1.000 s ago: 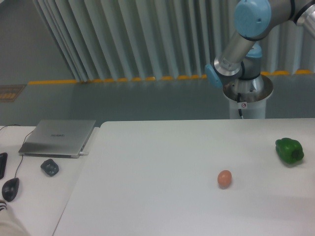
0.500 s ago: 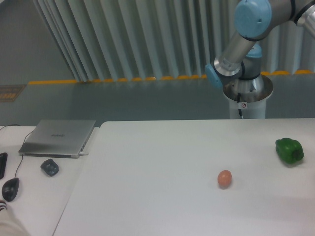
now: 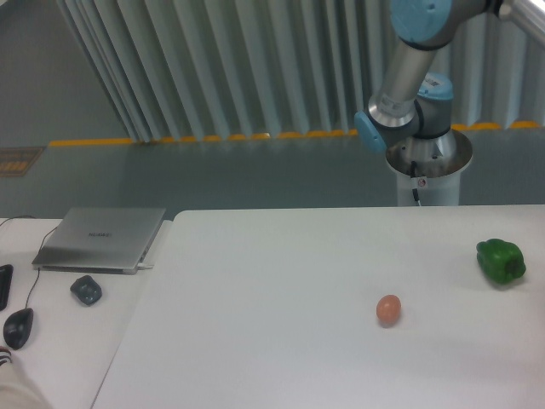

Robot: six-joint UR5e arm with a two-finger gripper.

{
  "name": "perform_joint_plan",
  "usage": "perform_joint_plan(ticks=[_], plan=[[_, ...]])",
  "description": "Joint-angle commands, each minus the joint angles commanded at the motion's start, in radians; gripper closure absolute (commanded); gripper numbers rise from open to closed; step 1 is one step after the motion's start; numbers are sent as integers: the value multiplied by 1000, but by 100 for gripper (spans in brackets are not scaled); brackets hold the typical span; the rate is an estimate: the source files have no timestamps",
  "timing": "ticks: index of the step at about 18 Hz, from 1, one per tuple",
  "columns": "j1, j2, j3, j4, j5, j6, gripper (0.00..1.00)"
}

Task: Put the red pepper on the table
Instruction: 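Carry the red bell pepper in the gripper down beside the orange ball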

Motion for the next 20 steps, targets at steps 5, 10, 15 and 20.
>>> perform_joint_plan(ticks=[5, 10, 15, 20], plan=[[-112, 60, -74, 0, 12, -20, 59], [-235, 114, -173, -2, 34, -60, 59], [-327, 103, -213, -6, 93, -71, 58], [-443, -10, -206, -2, 218, -90, 55]])
